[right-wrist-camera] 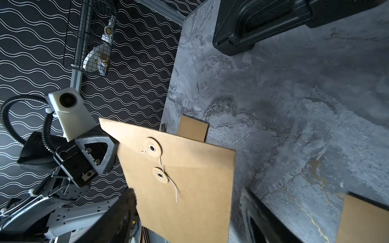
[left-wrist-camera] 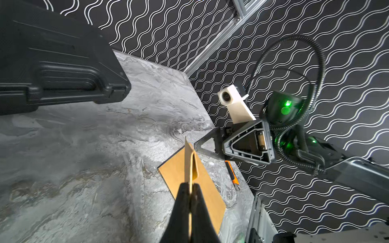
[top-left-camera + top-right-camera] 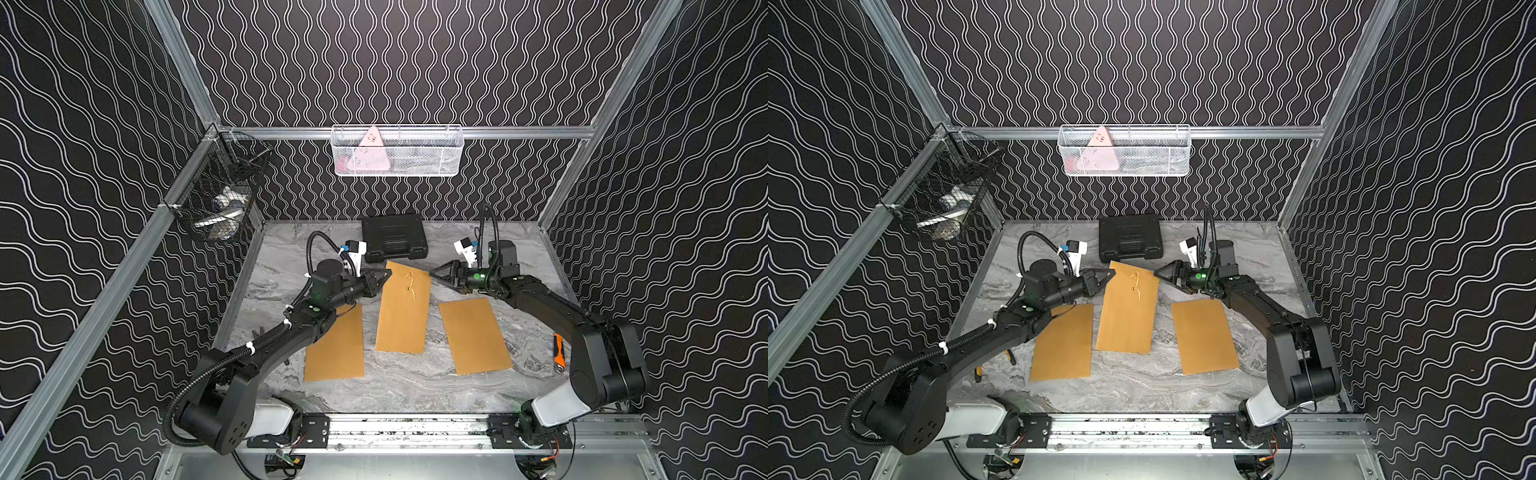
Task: Open the file bag
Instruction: Pick up the file bag from the center of the board.
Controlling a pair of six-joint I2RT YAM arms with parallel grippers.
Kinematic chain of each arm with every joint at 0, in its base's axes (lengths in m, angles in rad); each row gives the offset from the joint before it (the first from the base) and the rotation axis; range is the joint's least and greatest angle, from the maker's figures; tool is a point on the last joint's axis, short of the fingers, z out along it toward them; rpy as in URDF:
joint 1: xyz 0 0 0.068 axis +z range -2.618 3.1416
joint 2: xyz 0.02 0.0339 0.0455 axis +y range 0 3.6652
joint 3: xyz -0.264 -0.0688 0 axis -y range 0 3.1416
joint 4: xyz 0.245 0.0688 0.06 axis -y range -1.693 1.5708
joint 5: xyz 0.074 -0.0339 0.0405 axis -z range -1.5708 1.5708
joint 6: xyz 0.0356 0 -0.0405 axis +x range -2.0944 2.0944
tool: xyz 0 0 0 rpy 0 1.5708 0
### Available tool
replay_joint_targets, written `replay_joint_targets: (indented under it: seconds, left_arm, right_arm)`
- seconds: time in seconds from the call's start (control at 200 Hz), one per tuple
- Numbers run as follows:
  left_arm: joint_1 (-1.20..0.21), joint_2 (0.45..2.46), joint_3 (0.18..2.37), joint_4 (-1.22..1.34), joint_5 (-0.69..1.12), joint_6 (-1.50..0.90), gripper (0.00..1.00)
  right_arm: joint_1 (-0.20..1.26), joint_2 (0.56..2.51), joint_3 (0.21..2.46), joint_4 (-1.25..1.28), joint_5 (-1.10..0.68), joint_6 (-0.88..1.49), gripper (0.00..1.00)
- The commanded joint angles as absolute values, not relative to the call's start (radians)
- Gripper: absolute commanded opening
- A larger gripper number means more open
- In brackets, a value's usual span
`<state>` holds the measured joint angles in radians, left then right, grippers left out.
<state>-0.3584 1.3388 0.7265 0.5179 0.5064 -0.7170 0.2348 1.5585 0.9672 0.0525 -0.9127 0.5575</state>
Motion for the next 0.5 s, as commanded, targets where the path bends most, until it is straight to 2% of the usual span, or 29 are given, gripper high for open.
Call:
replay_joint_targets:
  seconds: [0.0, 0.385, 0.495]
  left_arm:
    - [-0.356, 1.342, 0.723, 0.639, 0.529, -0.768, 0.00]
    - [-0.357, 1.344, 0.719, 0.751, 0.535, -0.844, 0.00]
    - [-0.357, 1.356, 0.710, 0.788, 0.537, -0.866, 0.00]
  right_arm:
    - [0.236, 1.542, 0.944, 0.121, -0.951, 0.570, 0.78]
    - [0.247, 1.564, 0.919, 0.225, -1.016, 0.616, 0.74]
    - [0.268, 1.560, 0.933, 0.219, -1.027, 0.597, 0.67]
